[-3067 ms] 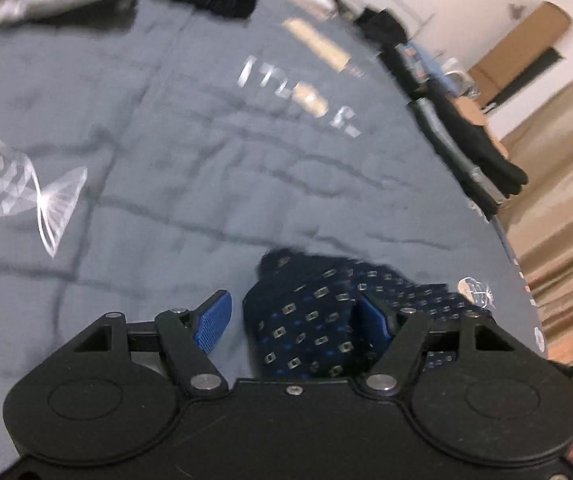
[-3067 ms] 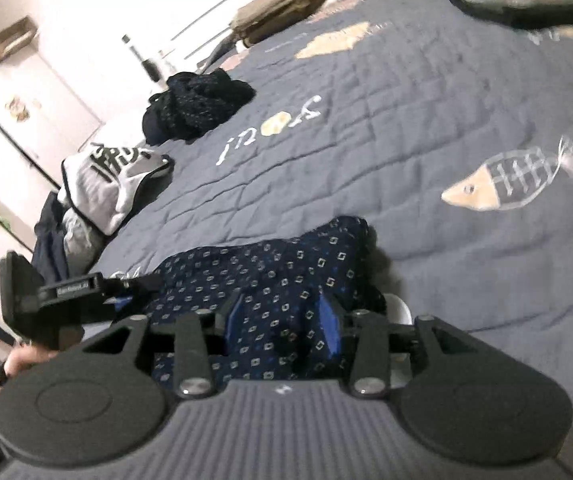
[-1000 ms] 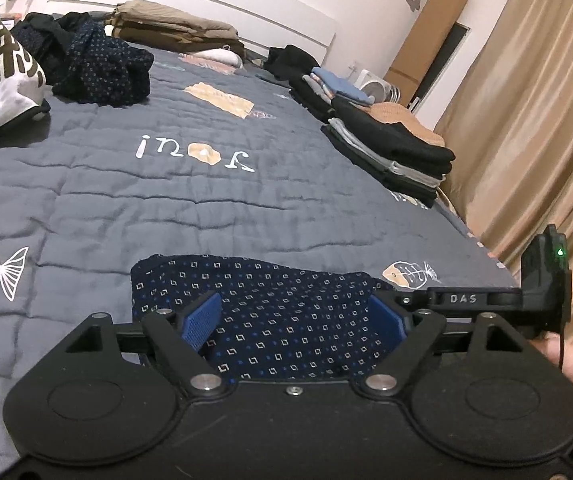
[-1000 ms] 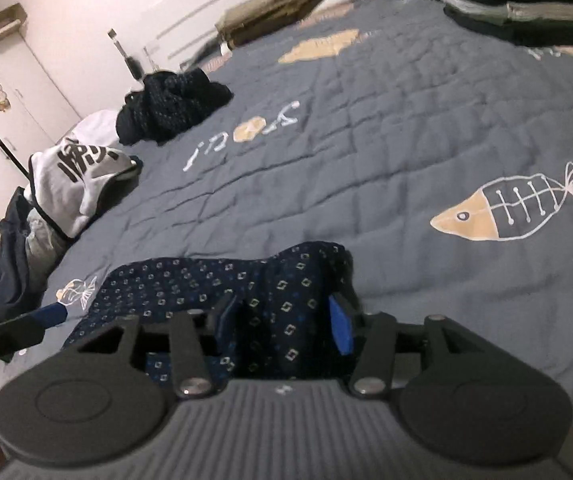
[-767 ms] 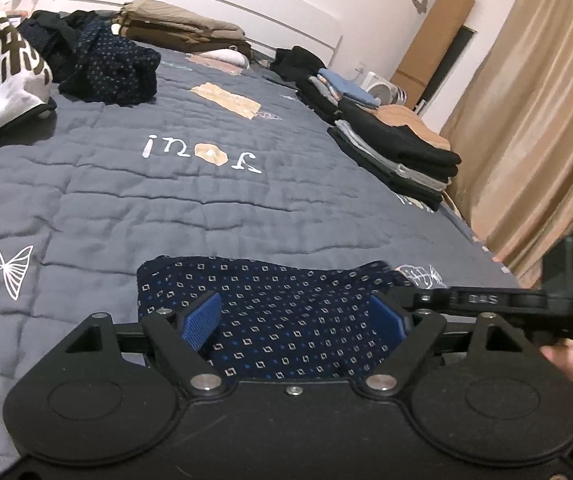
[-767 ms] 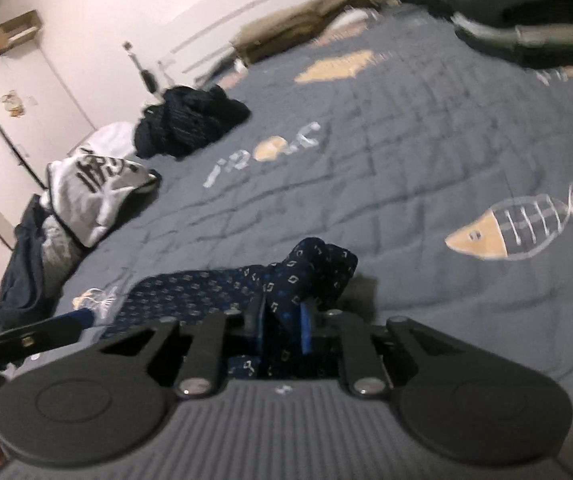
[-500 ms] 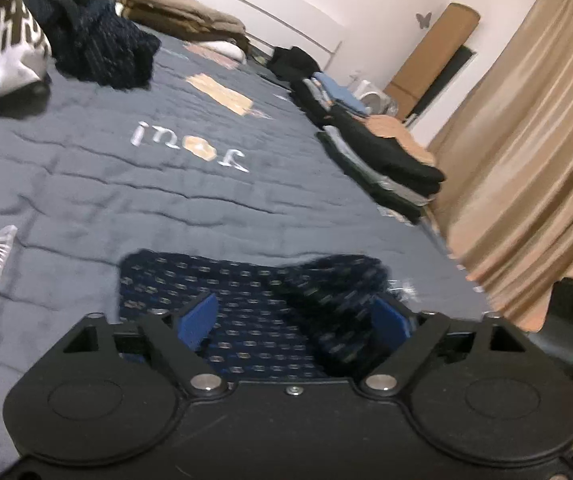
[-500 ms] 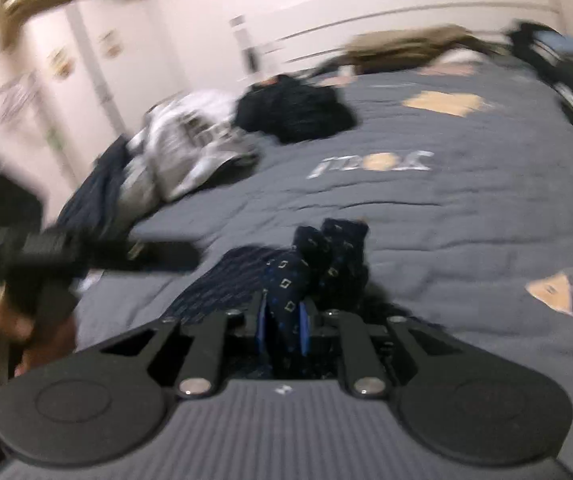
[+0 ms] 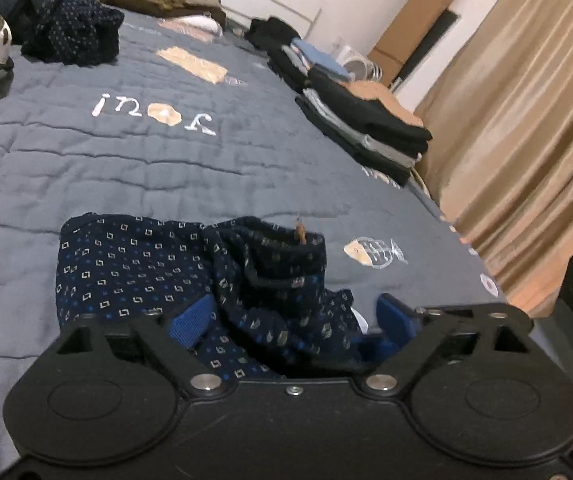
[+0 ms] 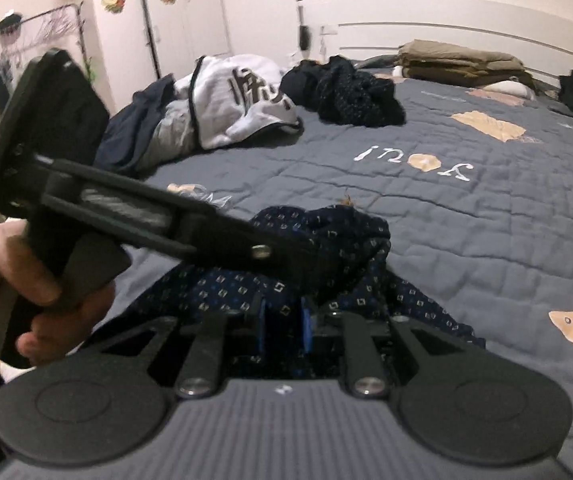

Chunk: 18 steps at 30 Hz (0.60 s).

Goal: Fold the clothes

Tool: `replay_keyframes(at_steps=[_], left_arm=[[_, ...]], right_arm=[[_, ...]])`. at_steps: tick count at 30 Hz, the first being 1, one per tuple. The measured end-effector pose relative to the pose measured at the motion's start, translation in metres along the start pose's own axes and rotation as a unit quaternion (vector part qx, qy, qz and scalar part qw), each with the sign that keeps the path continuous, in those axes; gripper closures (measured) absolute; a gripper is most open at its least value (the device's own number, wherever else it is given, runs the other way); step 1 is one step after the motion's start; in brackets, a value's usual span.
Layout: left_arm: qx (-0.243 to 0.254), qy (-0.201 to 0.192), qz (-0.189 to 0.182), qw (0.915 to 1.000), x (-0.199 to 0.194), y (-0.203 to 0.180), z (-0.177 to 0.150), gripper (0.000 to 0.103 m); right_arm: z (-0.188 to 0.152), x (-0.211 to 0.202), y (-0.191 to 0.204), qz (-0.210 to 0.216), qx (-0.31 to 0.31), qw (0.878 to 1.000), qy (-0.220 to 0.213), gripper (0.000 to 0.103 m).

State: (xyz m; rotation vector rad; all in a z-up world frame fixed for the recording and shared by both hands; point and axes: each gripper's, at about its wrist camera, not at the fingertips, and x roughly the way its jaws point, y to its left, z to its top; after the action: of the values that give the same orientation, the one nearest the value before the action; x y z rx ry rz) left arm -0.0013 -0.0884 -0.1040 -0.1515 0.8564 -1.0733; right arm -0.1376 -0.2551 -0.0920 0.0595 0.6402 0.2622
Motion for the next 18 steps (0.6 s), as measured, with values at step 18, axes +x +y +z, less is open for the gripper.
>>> replay_keyframes(at_steps=[18], left_arm=[[0.033, 0.033, -0.010, 0.9989, 0.002, -0.006, -0.009, 0.047]], right_arm=[[-0.003, -0.017, -0.076, -0.019, 0.140, 0.990, 0.003, 0.065]])
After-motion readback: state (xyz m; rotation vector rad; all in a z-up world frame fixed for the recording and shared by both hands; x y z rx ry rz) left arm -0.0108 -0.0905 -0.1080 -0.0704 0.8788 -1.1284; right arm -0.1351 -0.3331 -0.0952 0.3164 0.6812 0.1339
